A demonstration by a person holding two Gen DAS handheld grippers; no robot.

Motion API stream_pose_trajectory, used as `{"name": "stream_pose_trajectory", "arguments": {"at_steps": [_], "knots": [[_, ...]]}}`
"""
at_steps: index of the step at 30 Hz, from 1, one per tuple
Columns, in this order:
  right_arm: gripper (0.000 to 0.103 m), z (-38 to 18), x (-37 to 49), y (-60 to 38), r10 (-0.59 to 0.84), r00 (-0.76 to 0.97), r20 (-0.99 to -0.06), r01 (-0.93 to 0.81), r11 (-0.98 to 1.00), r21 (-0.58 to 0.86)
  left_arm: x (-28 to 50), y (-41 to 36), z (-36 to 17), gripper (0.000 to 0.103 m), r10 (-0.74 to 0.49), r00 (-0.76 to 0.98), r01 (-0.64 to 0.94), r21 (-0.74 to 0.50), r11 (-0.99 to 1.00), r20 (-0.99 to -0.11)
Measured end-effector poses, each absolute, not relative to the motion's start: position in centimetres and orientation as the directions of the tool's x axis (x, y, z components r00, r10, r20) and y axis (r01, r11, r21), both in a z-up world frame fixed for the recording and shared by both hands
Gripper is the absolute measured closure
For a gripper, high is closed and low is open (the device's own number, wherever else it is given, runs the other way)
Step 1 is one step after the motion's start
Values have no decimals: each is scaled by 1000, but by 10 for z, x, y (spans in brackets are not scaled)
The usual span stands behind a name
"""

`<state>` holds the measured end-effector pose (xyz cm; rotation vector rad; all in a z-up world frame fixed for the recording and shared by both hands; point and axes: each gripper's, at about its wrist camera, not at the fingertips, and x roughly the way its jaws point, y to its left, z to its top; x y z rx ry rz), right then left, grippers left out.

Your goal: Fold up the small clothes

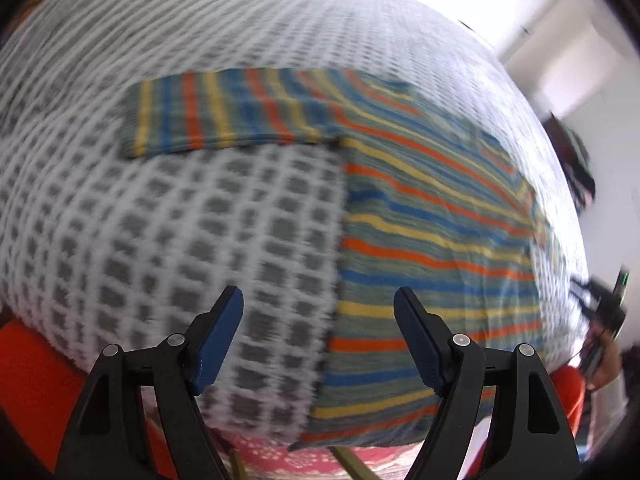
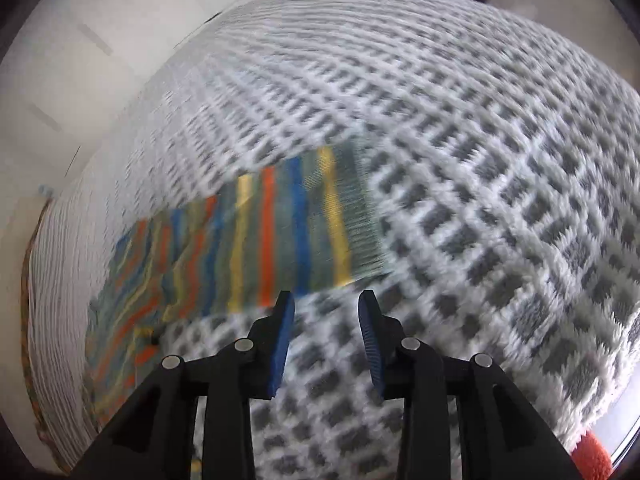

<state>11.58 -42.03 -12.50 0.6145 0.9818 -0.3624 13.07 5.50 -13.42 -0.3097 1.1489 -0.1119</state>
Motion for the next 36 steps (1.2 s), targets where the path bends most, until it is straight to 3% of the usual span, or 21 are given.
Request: {"name": "stream_pose_trajectory", "arguments": {"at_steps": [3,4,6,7,9,11,13,15,16,20,24,25,26,27,28,29,30,36], "knots": [[62,-110,115,-350,172,551,-816,289,878,381,124,1,-141,24,-282,391,102,-263,959,-876],[56,-110,116,-321,257,529,-809,184,896,404,121,-17,-145,24,-286,386,163,-240,957,-877],[55,-121,118,-264,342,432,-834,5,924,382,114,-49,-161,24,-282,370,295,-176,939,-885],[55,-131,116,-242,359,379,-853,-62,929,364,109,-64,-176,24,-258,313,350,-142,926,-914],[55,-173,100,-209,322,132,-938,-114,944,308,97,-77,-201,35,-221,161,418,-136,898,-962],[55,-185,68,-201,287,34,-957,-142,950,279,69,-75,-195,34,-202,196,486,-84,870,-960],[55,-167,44,-213,295,81,-952,-145,948,282,53,-60,-184,31,-215,215,464,-94,881,-953],[48,-144,21,-239,333,145,-932,-44,943,330,49,-32,-174,18,-244,248,355,-147,923,-937],[42,-137,12,-253,331,180,-926,12,941,338,49,-19,-171,17,-244,273,290,-162,943,-931],[41,-145,-9,-284,363,189,-912,95,918,385,64,37,-178,15,-287,277,57,-283,958,-917],[42,-169,-1,-276,421,82,-903,66,902,426,64,41,-201,15,-292,192,33,-291,956,-937],[48,-175,4,-272,419,62,-906,47,905,422,66,40,-209,15,-309,151,39,-306,951,-939],[75,-180,6,-270,414,50,-909,33,909,416,68,36,-218,16,-314,116,41,-312,949,-942],[92,-181,8,-267,409,38,-912,24,912,410,71,32,-225,23,-312,93,45,-309,950,-945],[99,-179,8,-265,407,30,-913,23,913,408,72,26,-228,34,-311,81,52,-308,950,-947],[99,-176,7,-266,410,35,-911,16,912,411,72,23,-229,71,-325,75,66,-321,945,-943],[99,-172,1,-260,411,36,-911,0,911,411,71,22,-229,95,-347,70,69,-342,937,-935],[99,-160,-31,-250,411,-40,-911,-27,911,413,49,35,-213,98,-332,62,82,-326,942,-941]]}}
